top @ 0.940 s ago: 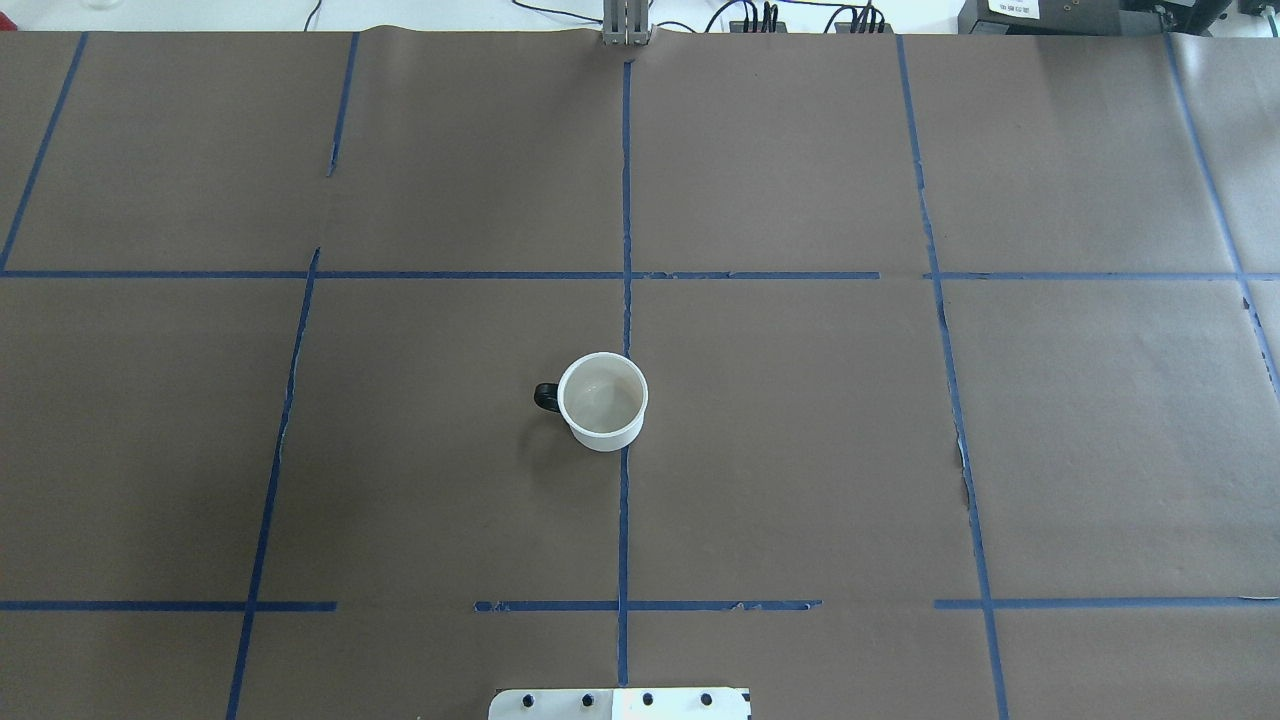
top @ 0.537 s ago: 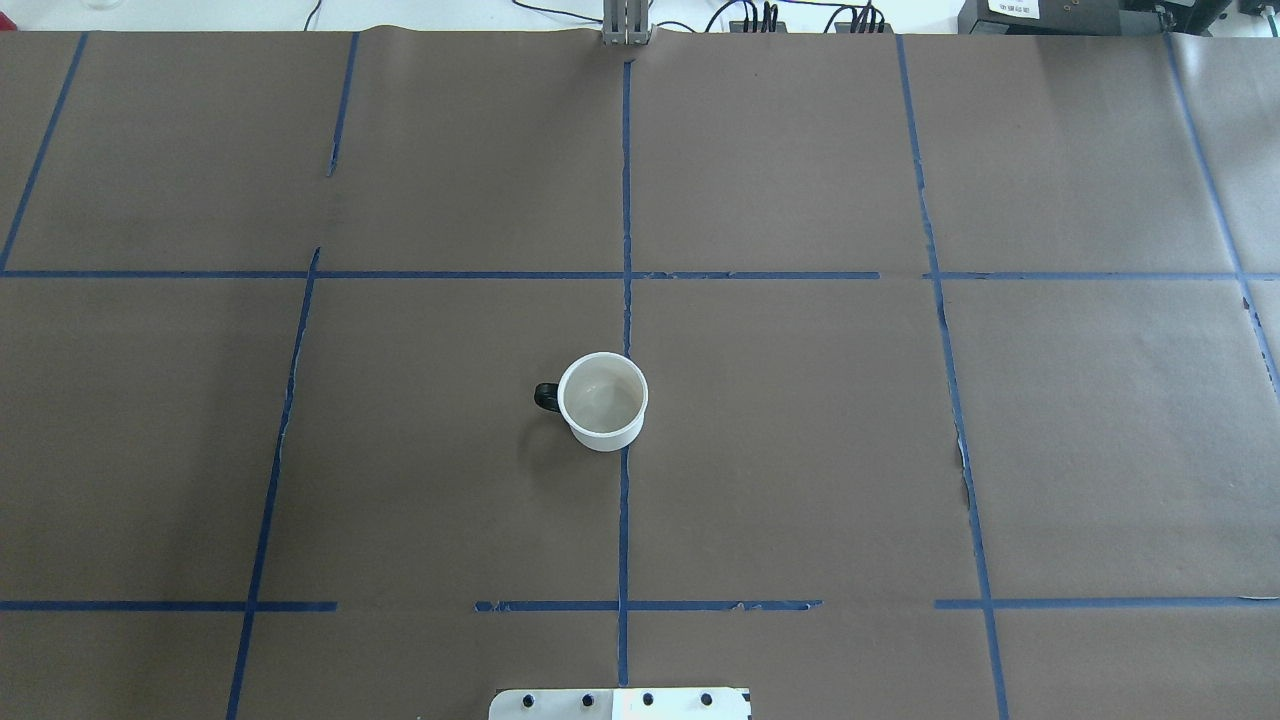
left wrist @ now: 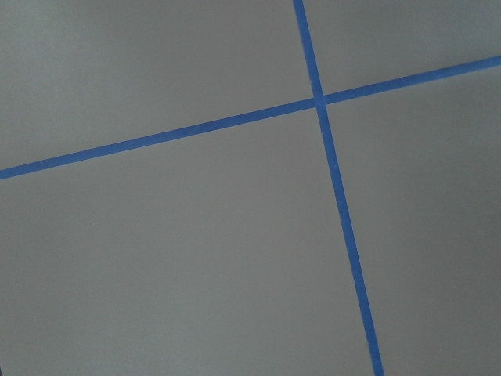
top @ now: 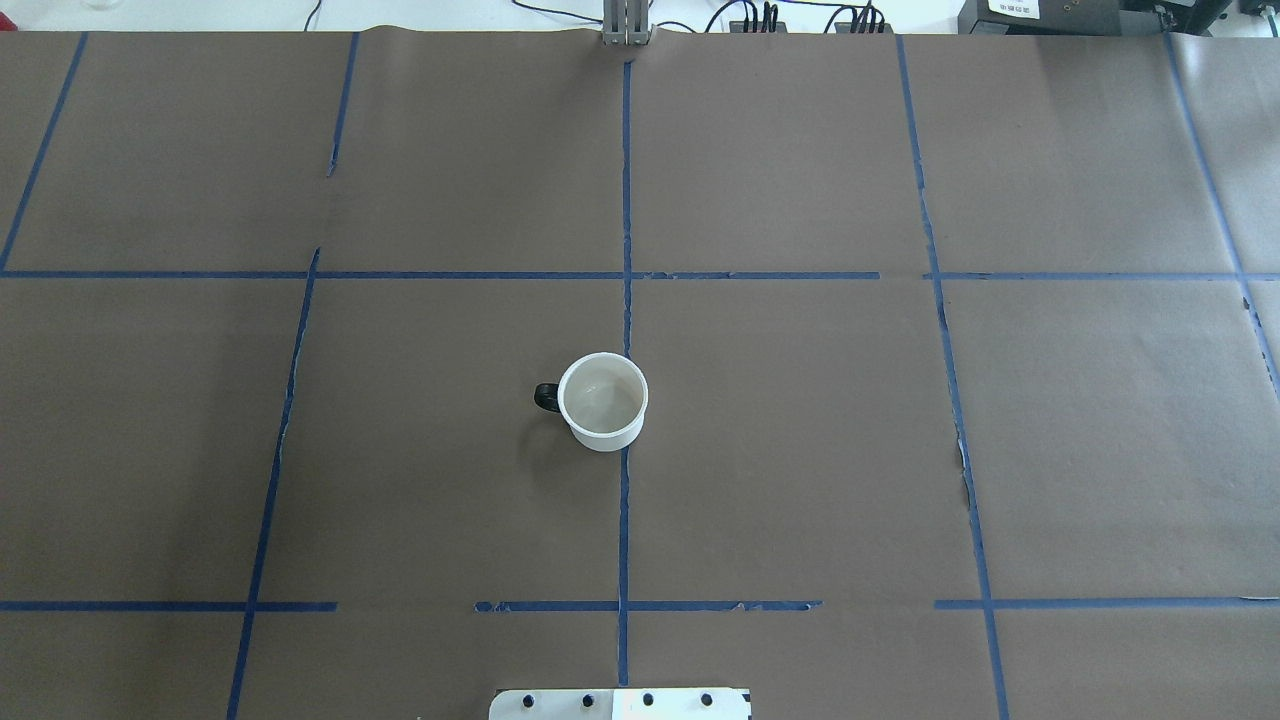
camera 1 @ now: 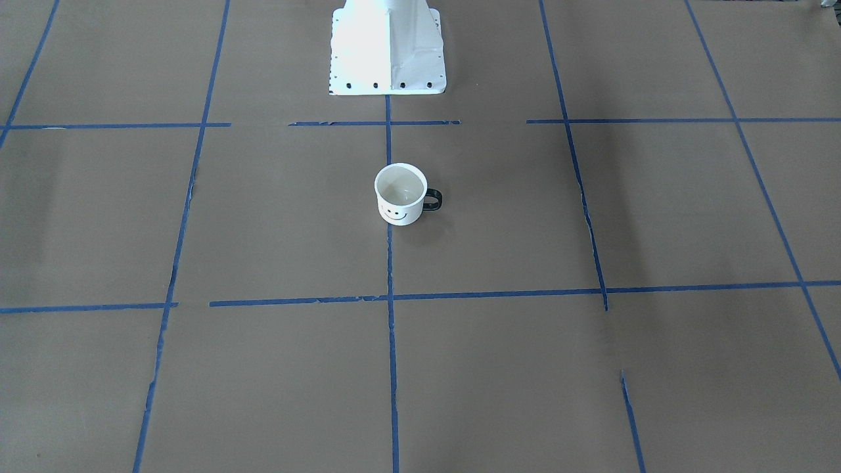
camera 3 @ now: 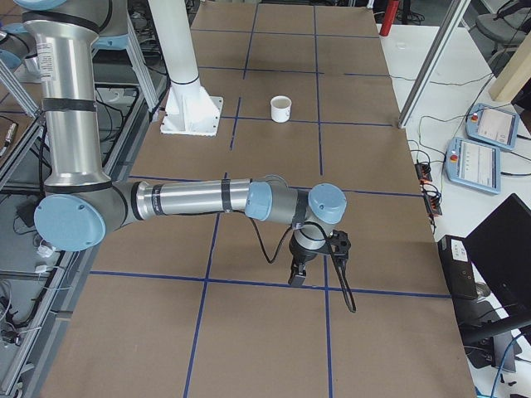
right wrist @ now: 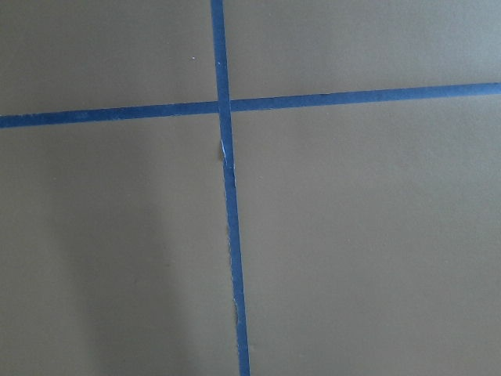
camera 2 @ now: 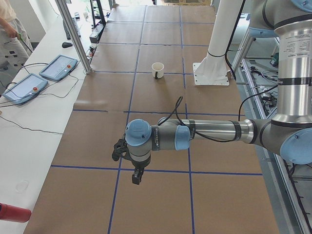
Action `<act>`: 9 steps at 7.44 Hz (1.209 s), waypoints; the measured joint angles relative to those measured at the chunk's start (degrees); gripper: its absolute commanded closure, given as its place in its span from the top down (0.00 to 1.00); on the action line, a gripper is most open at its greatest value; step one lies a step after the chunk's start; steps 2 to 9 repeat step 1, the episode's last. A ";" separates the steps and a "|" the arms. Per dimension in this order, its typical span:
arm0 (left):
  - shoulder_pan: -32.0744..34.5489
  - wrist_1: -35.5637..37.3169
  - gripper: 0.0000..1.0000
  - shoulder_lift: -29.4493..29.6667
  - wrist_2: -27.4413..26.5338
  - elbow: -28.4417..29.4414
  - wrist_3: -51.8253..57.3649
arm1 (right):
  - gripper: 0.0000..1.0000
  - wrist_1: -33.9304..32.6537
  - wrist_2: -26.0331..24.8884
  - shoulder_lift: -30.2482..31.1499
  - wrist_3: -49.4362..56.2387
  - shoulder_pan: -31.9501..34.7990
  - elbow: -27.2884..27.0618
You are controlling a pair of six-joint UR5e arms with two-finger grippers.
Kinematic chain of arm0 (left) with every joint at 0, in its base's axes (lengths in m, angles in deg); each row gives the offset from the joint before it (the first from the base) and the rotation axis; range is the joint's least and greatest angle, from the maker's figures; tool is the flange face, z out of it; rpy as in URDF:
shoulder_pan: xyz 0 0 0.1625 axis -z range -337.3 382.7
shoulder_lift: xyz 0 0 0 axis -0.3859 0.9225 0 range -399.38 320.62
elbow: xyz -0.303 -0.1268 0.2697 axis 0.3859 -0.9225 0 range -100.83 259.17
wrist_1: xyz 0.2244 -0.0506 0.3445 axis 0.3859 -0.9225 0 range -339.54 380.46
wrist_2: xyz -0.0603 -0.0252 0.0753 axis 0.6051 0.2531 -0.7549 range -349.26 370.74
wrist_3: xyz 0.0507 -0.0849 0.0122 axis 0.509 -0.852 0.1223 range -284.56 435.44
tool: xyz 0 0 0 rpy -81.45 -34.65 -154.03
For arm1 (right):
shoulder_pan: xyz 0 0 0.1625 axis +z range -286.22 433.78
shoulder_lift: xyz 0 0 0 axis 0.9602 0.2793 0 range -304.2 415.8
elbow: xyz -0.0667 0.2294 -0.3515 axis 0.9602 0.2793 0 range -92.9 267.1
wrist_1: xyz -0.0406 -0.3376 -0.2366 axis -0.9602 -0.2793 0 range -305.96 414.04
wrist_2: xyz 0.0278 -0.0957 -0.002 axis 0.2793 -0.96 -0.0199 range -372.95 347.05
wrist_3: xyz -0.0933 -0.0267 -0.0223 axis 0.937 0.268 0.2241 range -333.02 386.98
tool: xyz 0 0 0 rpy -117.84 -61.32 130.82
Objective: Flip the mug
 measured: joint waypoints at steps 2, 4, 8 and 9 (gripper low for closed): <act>0.00 0.01 1.00 0.13 -0.01 -0.22 0.04 | 1.00 0.00 0.00 0.00 0.00 0.00 0.00; 0.00 0.01 1.00 0.13 -0.01 -0.22 0.04 | 1.00 0.00 0.00 0.00 0.00 0.00 0.00; 0.00 0.01 1.00 0.13 -0.01 -0.22 0.04 | 1.00 0.00 0.00 0.00 0.00 0.00 0.00; 0.00 0.01 1.00 0.13 -0.01 -0.22 0.04 | 1.00 0.00 0.00 0.00 0.00 0.00 0.00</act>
